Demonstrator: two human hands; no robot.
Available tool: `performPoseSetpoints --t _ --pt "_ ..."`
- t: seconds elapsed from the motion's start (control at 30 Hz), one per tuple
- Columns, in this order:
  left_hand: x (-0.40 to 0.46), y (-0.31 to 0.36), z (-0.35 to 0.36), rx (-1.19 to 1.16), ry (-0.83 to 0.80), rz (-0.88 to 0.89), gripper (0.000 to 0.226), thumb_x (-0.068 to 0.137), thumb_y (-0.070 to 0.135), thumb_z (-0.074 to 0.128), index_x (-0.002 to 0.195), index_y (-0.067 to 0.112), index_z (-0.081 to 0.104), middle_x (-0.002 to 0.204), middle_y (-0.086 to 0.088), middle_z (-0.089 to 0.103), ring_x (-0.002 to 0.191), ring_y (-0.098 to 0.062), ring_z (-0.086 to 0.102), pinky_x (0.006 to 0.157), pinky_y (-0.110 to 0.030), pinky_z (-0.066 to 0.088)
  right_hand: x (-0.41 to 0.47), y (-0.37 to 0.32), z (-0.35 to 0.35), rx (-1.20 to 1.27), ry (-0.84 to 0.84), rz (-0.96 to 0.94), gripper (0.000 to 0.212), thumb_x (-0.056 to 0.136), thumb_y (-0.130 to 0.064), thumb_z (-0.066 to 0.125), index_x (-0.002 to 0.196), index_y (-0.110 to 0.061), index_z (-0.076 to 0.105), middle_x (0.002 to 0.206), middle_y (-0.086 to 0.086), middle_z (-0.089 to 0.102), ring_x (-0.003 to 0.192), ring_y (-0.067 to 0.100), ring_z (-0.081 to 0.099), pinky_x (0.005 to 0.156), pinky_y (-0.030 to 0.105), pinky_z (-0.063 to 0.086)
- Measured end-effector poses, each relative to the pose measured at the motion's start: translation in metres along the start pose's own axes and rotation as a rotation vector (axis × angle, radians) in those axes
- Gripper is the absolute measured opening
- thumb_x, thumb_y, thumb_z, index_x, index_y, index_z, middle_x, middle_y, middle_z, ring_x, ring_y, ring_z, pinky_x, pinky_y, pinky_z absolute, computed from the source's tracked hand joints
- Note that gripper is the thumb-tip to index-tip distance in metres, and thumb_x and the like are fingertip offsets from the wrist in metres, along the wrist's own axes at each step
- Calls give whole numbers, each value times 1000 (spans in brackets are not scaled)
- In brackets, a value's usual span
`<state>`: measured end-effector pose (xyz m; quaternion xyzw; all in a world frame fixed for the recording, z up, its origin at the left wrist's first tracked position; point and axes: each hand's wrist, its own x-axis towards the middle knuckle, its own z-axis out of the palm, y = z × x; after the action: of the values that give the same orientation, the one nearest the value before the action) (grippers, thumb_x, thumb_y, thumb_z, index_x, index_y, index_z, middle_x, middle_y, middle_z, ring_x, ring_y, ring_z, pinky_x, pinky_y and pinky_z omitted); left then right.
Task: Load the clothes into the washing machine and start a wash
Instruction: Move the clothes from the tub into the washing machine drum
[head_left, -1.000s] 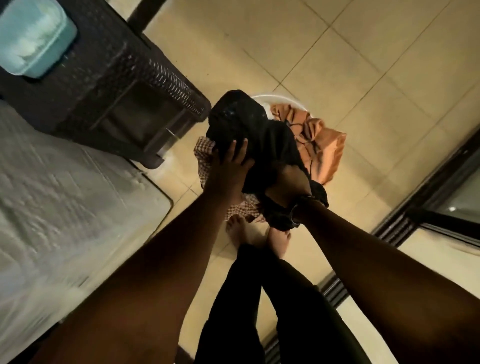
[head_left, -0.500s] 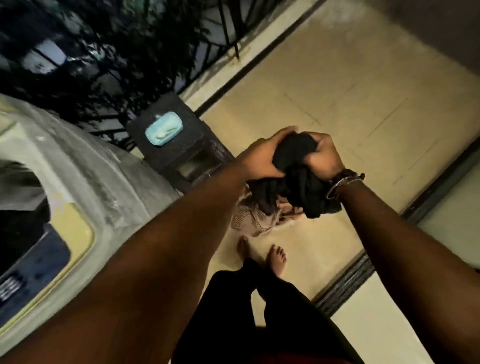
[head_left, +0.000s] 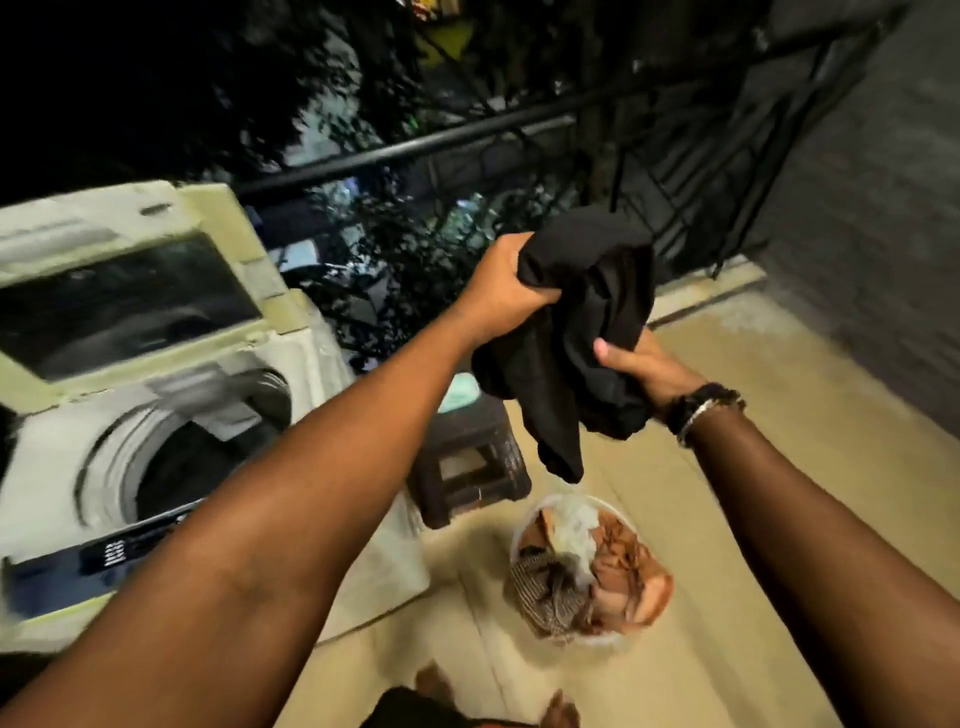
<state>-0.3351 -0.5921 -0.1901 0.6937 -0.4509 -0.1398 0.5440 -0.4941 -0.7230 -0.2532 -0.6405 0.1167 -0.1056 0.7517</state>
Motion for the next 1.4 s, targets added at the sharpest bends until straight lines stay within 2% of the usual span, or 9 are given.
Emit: performPoseSetpoints --t 0.17,0.33,0.47,0.6,0.73,0.83,0.93,1.1,1.4 --pt "-42 21 -82 -19 306 -19 25 67 18 67 86 3 64 79 0 67 70 10 52 66 -16 46 42 2 120 187 -227 164 94 36 -45 101 117 -14 65 108 1 76 98 16 72 85 31 57" --pt "-112 26 -198 -190 658 -98 5 72 18 68 75 21 70 60 32 65 60 20 52 65 -5 43 83 -4 268 163 -412 129 47 75 -7 77 121 -8 66 114 9 74 102 23 71 87 36 56" --pt "-175 10 -287 -38 826 -165 43 79 16 54 117 -3 58 119 -15 66 83 16 56 76 -3 41 119 6 367 -55 -420 -21 50 75 4 80 121 -7 66 115 5 74 105 17 69 92 35 56" --pt "-234 -42 -367 84 903 -328 41 92 -21 47 133 -17 45 136 -13 49 97 -1 58 71 2 42 162 25 453 -378 -376 -196 69 64 -10 93 125 -11 61 121 0 71 112 12 66 97 32 53" --pt "-299 -119 -432 158 807 -564 57 93 -7 58 145 -8 35 147 -23 46 133 -31 50 96 -18 40 198 61 527 -592 -301 -300 87 59 -26 93 137 -17 53 135 -8 59 122 2 56 105 24 45" --pt "-324 -152 -455 178 736 -607 64 89 -11 63 144 -11 32 149 -24 42 132 -26 52 99 -20 39 213 91 555 -683 -248 -321 86 67 -30 89 142 -18 49 135 -14 54 118 -7 47 99 6 34" --pt "-326 -192 -470 116 694 -517 77 72 -2 73 139 -15 37 146 -24 41 115 -2 58 93 -4 40 227 125 564 -825 -183 -243 81 64 -56 81 134 -30 50 134 -4 60 119 13 58 102 33 48" --pt "-343 -253 -479 466 359 -982 141 59 44 91 158 22 -7 155 -22 27 141 -43 33 114 -52 33 233 155 556 -1351 -199 152 110 64 -40 82 154 -38 19 156 11 24 135 39 38 108 58 36" --pt "-371 -282 -475 634 50 -988 98 78 62 71 155 24 23 156 -12 28 143 -35 30 111 -49 38 228 198 546 -1424 -418 247 106 68 -62 77 154 -36 21 160 2 28 141 31 39 111 60 34"
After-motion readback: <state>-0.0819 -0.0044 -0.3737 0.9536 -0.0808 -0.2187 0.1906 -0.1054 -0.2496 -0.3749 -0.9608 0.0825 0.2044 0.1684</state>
